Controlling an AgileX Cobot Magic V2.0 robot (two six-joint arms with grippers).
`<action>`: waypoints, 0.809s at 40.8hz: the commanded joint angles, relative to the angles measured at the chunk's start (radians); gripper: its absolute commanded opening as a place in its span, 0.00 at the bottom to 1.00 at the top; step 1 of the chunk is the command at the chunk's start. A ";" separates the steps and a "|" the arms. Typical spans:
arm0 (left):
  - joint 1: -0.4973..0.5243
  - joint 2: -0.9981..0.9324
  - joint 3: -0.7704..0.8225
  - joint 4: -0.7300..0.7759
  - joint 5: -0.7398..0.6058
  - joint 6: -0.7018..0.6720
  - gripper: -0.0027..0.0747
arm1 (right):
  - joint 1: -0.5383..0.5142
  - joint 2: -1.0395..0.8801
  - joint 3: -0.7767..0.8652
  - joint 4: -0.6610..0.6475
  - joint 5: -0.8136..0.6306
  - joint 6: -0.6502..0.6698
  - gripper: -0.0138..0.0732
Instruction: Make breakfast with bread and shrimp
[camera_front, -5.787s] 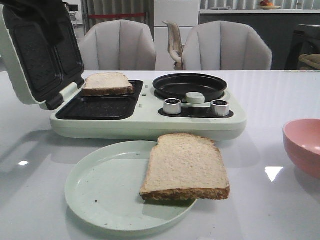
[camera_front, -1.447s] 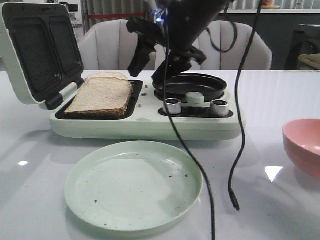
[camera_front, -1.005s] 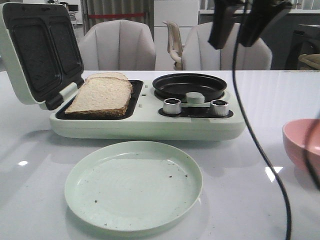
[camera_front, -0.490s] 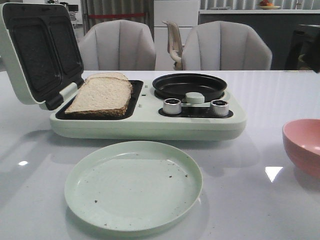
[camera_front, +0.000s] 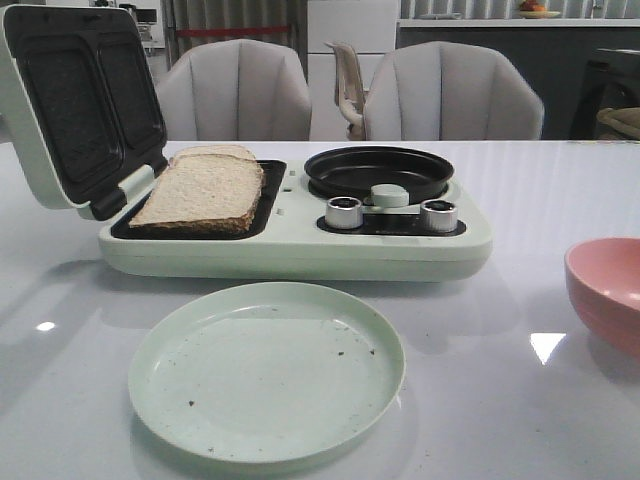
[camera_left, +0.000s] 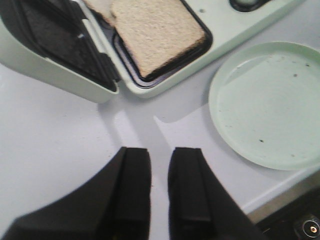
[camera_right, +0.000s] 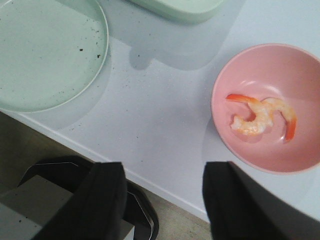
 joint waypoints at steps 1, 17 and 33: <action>0.087 0.038 -0.082 0.050 -0.035 0.003 0.17 | 0.001 -0.015 -0.026 -0.002 -0.054 0.000 0.69; 0.695 0.270 -0.246 -0.491 -0.226 0.368 0.17 | 0.001 -0.015 -0.026 -0.002 -0.054 0.000 0.69; 0.849 0.575 -0.362 -0.906 -0.439 0.408 0.16 | 0.001 -0.015 -0.026 -0.002 -0.054 0.000 0.69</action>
